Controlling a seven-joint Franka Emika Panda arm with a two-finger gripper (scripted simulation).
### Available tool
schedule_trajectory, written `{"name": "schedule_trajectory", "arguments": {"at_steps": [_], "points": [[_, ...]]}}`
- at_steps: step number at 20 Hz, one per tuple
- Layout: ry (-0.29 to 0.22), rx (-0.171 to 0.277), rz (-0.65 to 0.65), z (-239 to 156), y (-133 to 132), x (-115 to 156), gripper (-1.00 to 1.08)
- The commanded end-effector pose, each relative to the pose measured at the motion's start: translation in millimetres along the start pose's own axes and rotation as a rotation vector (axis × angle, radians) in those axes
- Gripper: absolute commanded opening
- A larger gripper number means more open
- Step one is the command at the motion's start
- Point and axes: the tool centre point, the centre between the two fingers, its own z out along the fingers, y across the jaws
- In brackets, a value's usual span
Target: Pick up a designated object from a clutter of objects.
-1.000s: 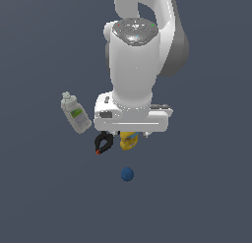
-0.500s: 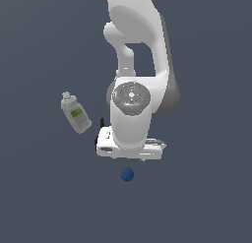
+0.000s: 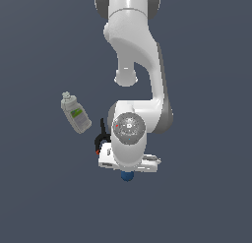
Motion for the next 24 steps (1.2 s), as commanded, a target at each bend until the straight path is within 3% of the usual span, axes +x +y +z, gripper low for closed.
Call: {"name": "schedule_trajectory", "arguments": {"at_steps": [1,10,24], "points": [[-0.001,0.0,0.004,8.9,0.2,2.3,1.0],[-0.003,0.0,0.007,18.5,0.5,2.8,1.0],[-0.002,0.0,0.007,66.4,0.3,3.2,1.0]]}}
